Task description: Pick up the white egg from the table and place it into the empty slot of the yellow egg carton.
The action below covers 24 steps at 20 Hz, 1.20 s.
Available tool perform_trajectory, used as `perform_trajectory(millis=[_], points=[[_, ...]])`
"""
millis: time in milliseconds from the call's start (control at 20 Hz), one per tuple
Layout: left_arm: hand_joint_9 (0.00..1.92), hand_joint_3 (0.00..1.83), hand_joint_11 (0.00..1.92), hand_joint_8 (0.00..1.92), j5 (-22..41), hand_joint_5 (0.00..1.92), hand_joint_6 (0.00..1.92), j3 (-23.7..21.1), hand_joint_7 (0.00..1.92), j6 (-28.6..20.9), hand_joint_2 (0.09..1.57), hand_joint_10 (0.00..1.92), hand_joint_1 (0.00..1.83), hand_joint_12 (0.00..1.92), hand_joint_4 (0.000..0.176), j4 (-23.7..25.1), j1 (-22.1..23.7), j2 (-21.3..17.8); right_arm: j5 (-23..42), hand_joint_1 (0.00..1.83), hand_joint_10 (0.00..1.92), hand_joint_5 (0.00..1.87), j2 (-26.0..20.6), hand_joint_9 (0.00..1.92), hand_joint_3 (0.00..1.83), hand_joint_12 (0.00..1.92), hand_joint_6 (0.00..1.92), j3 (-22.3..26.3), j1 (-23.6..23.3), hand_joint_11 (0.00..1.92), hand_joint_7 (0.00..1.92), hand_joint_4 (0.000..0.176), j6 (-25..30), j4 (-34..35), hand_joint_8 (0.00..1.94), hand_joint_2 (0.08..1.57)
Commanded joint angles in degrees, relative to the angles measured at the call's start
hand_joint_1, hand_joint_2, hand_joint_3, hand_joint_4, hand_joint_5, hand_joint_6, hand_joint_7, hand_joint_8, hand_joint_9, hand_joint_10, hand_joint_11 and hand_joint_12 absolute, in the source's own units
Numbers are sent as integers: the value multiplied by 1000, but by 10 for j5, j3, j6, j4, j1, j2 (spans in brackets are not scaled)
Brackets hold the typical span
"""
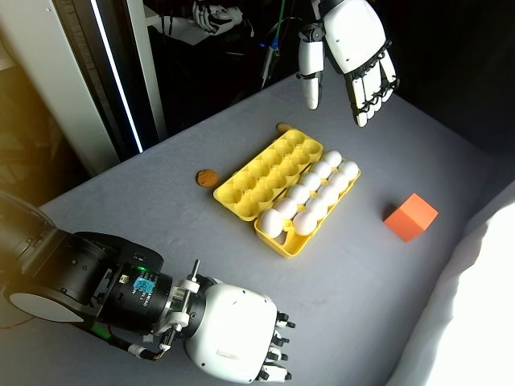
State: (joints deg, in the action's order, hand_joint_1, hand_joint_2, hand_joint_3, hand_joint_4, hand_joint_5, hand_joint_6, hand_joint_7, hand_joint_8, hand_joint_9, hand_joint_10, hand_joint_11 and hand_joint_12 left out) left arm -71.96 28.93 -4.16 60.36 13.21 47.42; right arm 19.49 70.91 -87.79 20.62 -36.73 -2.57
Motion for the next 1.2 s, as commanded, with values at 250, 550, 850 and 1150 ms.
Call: perform_trajectory(millis=[250, 550, 850, 1150], points=[[388, 0, 0, 6, -6, 341, 6, 0, 405, 3, 1282, 5, 0, 782, 0, 49, 4, -4, 54, 1250, 734, 1038, -8, 1053, 1, 1381, 814, 3, -3, 706, 1110, 0, 1, 4, 903, 1075], [401, 2, 0, 6, -6, 337, 6, 0, 407, 3, 1293, 9, 0, 788, 0, 49, 4, -4, 62, 1248, 836, 1001, -17, 1004, 0, 1467, 855, 16, -24, 624, 1085, 0, 1, -18, 965, 1088], [412, 2, 0, 0, -6, 341, 1, 0, 414, 3, 1295, 2, 0, 774, 0, 49, 4, -4, 64, 1353, 1158, 991, -32, 923, 0, 1476, 856, 51, -59, 612, 1065, 0, 1, -32, 900, 1093], [418, 1, 0, 2, -8, 337, 0, 1, 414, 3, 1296, 1, 0, 773, 0, 49, 4, -3, 59, 1241, 865, 1001, -23, 996, 0, 1458, 884, 80, -76, 631, 1075, 0, 22, -97, 955, 1090]])
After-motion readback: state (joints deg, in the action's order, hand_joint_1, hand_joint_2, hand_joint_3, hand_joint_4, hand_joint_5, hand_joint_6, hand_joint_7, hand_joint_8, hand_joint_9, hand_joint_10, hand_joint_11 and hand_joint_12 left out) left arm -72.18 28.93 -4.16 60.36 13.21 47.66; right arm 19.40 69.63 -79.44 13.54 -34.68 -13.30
